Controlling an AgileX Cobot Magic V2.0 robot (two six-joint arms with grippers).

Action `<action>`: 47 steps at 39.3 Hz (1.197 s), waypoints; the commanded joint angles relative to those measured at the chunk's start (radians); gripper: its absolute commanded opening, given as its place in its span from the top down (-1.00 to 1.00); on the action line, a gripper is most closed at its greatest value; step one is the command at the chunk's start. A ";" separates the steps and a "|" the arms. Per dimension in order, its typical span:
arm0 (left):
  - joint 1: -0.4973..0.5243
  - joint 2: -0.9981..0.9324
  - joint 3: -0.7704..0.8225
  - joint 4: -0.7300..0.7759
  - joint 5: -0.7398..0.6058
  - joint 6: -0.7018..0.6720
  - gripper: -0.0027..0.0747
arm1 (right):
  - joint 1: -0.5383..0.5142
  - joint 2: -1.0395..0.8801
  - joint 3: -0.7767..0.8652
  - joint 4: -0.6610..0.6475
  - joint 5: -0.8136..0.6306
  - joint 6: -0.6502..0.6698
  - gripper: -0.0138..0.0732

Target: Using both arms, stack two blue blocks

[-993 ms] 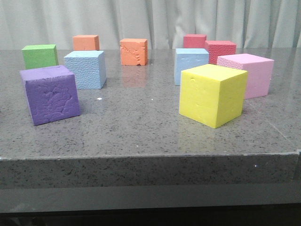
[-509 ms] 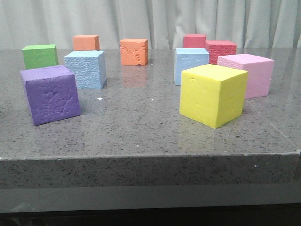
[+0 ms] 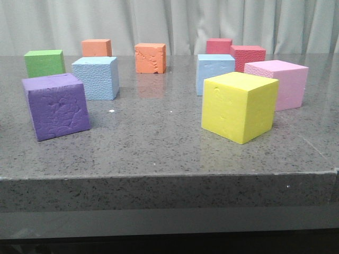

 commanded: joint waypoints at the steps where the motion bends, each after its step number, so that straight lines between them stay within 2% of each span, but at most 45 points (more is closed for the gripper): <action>1: -0.006 0.004 -0.034 -0.008 -0.088 -0.004 -0.67 | 0.083 0.083 -0.108 0.011 -0.057 -0.016 -0.81; 10: -0.006 0.004 -0.034 -0.008 -0.088 -0.004 -0.67 | 0.232 0.336 -0.316 0.010 -0.006 -0.009 -0.81; 19: -0.006 0.004 -0.034 -0.008 -0.088 -0.004 -0.67 | 0.253 0.513 -0.513 -0.015 0.115 0.078 -0.81; 32: -0.006 0.004 -0.034 -0.008 -0.088 -0.004 -0.67 | 0.313 0.687 -0.692 -0.268 0.212 0.415 -0.81; 38: -0.006 0.004 -0.034 -0.008 -0.088 -0.004 -0.67 | 0.329 0.742 -0.754 -0.358 0.307 0.586 -0.81; 47: -0.006 0.004 -0.034 -0.008 -0.088 -0.004 -0.67 | 0.329 0.803 -0.757 -0.369 0.311 0.629 -0.81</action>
